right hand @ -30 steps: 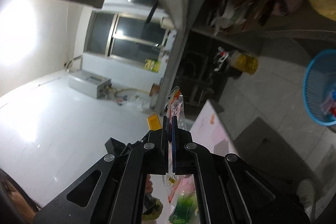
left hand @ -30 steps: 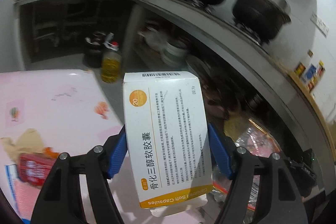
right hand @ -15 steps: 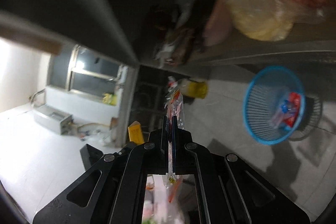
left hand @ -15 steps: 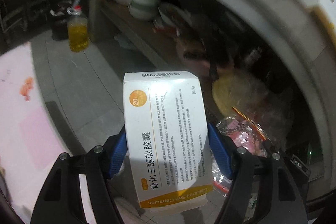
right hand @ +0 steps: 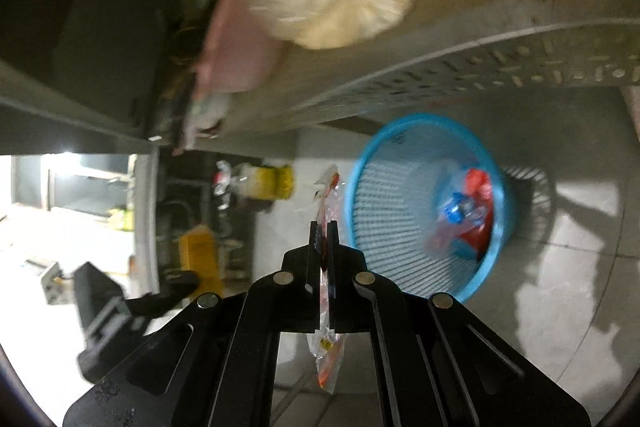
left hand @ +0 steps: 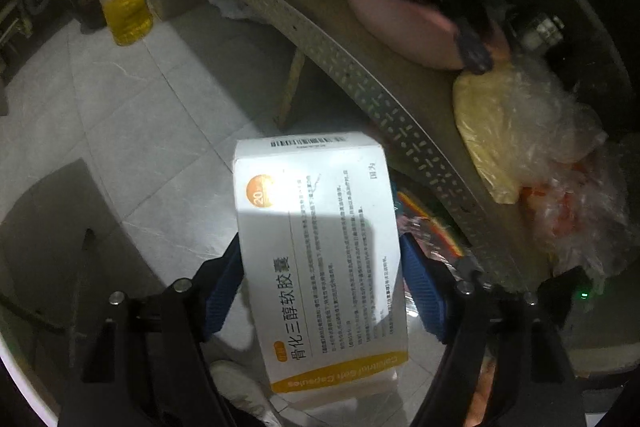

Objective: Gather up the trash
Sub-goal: 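Carry the medicine box and wrapper over to the blue wastebasket, then open both grippers over the wastebasket to drop the items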

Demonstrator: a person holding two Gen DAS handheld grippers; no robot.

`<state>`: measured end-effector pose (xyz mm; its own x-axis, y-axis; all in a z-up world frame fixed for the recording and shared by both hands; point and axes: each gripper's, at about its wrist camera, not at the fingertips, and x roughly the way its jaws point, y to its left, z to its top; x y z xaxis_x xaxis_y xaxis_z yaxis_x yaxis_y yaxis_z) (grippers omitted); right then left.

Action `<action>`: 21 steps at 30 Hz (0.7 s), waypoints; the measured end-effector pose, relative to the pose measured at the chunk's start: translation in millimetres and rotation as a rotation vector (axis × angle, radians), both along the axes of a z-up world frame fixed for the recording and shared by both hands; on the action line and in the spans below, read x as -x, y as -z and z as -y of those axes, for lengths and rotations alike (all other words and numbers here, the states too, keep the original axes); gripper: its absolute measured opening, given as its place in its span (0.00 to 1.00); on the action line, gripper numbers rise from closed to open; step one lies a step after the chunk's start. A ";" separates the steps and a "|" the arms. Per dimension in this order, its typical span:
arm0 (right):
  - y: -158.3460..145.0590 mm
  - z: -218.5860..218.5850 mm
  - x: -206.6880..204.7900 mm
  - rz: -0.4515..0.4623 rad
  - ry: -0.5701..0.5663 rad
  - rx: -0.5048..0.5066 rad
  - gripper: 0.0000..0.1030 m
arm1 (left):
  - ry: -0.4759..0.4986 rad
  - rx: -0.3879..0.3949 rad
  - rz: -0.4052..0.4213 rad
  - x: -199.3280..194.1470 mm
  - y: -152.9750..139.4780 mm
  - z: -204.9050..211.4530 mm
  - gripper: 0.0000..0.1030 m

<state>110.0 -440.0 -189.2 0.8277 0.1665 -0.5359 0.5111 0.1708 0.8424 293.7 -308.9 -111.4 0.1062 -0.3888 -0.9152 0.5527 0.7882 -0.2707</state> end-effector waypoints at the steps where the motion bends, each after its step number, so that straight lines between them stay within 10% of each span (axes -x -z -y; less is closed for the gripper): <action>1: 7.4 0.5 -2.2 -0.027 -0.006 0.010 0.09 | 0.009 -0.008 -0.012 -5.5 8.4 4.8 0.74; 4: 43.7 4.5 -7.0 -0.169 0.004 0.006 0.44 | -0.001 -0.025 -0.027 -9.8 26.6 15.9 0.80; 21: -29.4 -28.6 60.7 -0.211 -0.013 0.302 0.55 | 0.034 0.167 0.070 23.5 -47.8 -27.8 0.81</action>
<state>49.2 -411.5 -159.8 0.6922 -0.0159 -0.7215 0.6647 0.4034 0.6289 270.2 -281.0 -63.5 0.1517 -0.5393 -0.8283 0.6008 0.7158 -0.3560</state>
